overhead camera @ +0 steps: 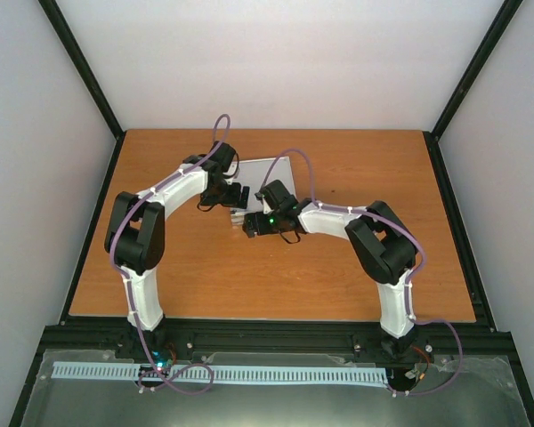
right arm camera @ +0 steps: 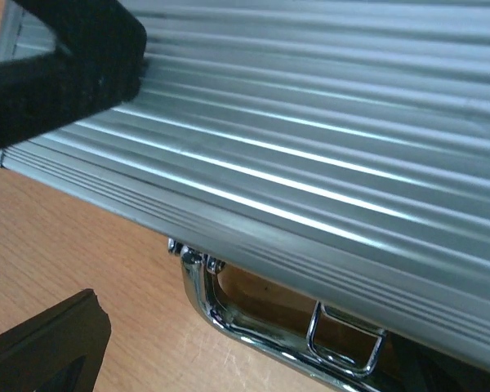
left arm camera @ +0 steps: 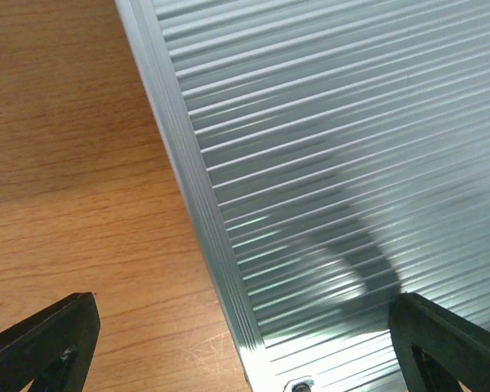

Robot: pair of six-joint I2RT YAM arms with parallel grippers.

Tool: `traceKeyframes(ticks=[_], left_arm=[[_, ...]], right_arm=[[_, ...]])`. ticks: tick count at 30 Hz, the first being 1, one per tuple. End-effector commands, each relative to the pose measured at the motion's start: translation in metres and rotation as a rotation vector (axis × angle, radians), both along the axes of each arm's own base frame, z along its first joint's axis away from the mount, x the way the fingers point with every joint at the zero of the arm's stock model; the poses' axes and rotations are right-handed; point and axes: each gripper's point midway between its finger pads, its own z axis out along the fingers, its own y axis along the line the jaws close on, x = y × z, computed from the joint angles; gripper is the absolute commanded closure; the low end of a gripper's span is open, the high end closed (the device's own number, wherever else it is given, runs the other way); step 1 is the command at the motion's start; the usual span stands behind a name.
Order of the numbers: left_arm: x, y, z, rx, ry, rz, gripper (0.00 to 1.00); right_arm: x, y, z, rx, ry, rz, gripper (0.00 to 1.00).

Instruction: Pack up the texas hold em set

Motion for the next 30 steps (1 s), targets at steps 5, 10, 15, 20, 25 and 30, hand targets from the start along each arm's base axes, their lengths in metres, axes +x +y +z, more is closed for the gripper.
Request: traceKeyframes(ticks=[5,10,15,20,25,30], left_arm=[[-0.012,0.006,-0.015,0.049,0.057,-0.032,0.00],[-0.012,0.006,-0.014,0.052,0.055,-0.033,0.00],[-0.012,0.006,-0.015,0.050,0.055,-0.031,0.00],[-0.014,0.007,-0.017,0.049,0.058,-0.027,0.00],[-0.015,0.008,-0.019,0.053,0.065,-0.025,0.00],[-0.015,0.007,-0.020,0.054,0.067,-0.023,0.00]], right_arm=[[-0.018,-0.009,-0.043,0.051,0.063,0.004,0.04],[-0.035,0.005,-0.031,0.270,0.153,0.129,0.04],[-0.055,0.001,-0.039,0.345,0.293,0.267,0.05],[-0.069,-0.007,-0.043,0.430,0.375,0.356,0.07],[-0.065,-0.012,-0.042,0.499,0.382,0.334,0.07],[-0.057,-0.009,-0.039,0.563,0.389,0.314,0.07]])
